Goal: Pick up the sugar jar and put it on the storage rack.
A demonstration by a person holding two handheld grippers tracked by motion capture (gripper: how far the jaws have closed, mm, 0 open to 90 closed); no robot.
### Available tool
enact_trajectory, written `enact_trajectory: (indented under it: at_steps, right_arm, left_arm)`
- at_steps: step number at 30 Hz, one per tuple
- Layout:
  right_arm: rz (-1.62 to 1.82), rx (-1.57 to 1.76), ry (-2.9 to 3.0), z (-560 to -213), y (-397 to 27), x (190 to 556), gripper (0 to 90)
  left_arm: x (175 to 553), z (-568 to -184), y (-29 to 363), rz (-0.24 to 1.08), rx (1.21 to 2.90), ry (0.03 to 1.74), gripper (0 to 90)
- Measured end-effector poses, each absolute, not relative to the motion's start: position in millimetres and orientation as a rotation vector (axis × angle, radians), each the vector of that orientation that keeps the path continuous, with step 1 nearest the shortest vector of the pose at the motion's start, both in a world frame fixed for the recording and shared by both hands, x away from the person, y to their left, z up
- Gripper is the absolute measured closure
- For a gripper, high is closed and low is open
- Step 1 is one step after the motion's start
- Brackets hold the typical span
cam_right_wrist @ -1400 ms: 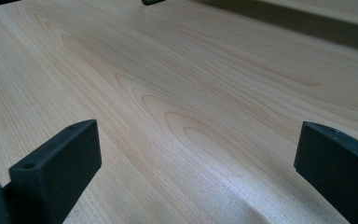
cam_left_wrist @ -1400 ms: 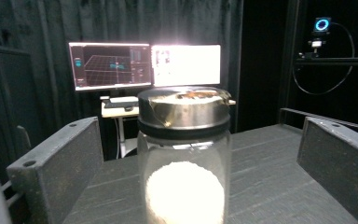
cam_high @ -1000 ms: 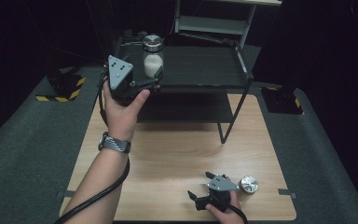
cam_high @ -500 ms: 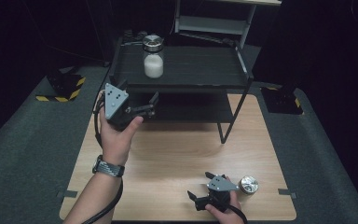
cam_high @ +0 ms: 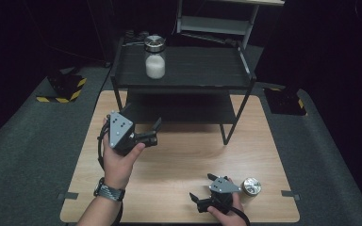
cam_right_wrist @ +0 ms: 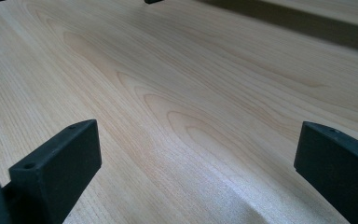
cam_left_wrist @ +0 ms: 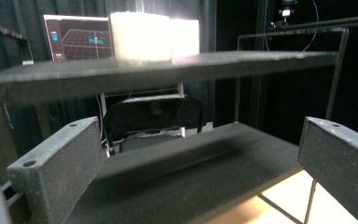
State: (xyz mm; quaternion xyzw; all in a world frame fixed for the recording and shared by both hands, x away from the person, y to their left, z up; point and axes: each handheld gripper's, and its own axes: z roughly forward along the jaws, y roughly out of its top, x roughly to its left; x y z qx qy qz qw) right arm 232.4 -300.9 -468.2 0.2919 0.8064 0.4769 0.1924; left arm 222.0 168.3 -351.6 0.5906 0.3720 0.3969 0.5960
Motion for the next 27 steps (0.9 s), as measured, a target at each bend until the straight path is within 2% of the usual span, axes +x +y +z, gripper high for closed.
enact_trajectory:
  at_steps: [27]
  right_arm:
    - [1.330,0.811,2.264,-468.0,-299.4,231.4,0.8]
  left_arm:
    - [192.3,-439.1,170.5,0.799,1.566,1.001,0.6]
